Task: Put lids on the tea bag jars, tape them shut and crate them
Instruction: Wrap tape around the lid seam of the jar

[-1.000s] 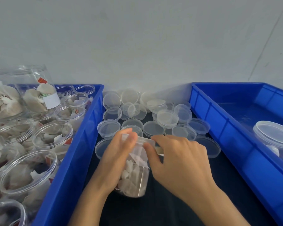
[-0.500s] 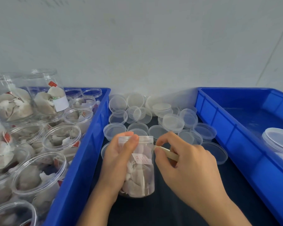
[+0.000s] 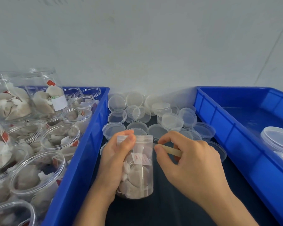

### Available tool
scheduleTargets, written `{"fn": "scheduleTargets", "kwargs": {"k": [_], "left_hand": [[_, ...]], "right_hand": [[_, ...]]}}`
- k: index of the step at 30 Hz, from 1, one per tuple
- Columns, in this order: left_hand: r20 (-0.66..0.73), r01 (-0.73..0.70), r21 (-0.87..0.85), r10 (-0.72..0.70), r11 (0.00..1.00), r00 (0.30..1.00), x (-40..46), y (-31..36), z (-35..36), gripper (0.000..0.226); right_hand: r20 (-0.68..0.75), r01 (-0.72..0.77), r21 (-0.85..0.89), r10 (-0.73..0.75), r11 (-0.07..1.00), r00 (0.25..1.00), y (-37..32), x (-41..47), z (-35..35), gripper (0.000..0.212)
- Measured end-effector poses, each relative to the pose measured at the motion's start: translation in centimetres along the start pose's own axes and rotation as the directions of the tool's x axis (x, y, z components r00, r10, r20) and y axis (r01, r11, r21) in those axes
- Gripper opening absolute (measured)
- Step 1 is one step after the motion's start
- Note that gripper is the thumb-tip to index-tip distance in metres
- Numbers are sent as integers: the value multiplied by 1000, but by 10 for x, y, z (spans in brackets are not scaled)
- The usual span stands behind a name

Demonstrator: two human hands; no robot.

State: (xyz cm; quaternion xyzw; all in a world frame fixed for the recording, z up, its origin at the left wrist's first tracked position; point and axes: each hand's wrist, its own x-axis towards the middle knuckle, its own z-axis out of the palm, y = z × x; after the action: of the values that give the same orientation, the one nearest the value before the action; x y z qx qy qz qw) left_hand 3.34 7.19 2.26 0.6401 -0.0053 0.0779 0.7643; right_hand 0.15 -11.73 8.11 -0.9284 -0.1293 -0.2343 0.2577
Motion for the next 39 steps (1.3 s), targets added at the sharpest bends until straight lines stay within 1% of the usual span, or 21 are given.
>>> {"fn": "scheduleTargets", "kwargs": {"k": [5, 8, 13, 17, 21, 24, 26, 28, 31, 33, 35, 37, 38, 39], "left_hand": [[61, 48, -42, -45, 998, 997, -1, -2, -3, 67], [94, 78, -53, -73, 996, 993, -2, -1, -4, 69], [101, 88, -68, -81, 994, 992, -1, -1, -5, 68], [127, 127, -121, -111, 985, 986, -3, -1, -6, 84], [192, 155, -182, -120, 971, 974, -4, 0, -6, 89], [235, 166, -207, -115, 964, 965, -4, -2, -5, 91], [252, 174, -188, -124, 967, 960, -4, -4, -4, 100], [245, 159, -153, -119, 975, 962, -3, -6, -5, 106], [217, 99, -45, -87, 994, 972, 0, -6, -6, 97], [210, 79, 24, -82, 997, 974, 1, -6, -5, 96], [202, 50, 53, -59, 997, 978, 2, -6, -3, 95], [176, 2, 63, -13, 998, 984, 2, -5, -2, 90], [162, -33, 78, 20, 996, 987, 3, -4, -2, 85], [153, -63, 92, 48, 994, 987, 3, -4, -1, 74]], "right_hand": [[67, -36, 50, 33, 998, 997, 1, 1, -3, 25], [108, -66, 80, 58, 995, 993, 1, 3, -5, 27], [167, -89, 99, 72, 991, 983, 1, 7, -9, 26], [208, -69, 94, 48, 993, 977, 4, 11, -12, 33], [329, -72, 157, 17, 985, 944, 11, 17, -17, 44], [436, -105, 222, -2, 969, 900, 14, 24, -25, 39], [480, -127, 253, -11, 959, 877, 15, 29, -30, 39], [480, -125, 250, -11, 960, 877, 15, 31, -30, 39], [444, -122, 212, 16, 970, 896, 16, 30, -28, 38], [419, -114, 169, 34, 979, 907, 15, 28, -27, 38], [408, -114, 111, 59, 987, 911, 15, 26, -27, 41], [383, -111, 42, 86, 993, 920, 13, 23, -27, 49], [354, -93, -7, 89, 996, 931, 11, 22, -27, 55], [318, -66, -61, 82, 996, 945, 10, 20, -25, 59]]}}
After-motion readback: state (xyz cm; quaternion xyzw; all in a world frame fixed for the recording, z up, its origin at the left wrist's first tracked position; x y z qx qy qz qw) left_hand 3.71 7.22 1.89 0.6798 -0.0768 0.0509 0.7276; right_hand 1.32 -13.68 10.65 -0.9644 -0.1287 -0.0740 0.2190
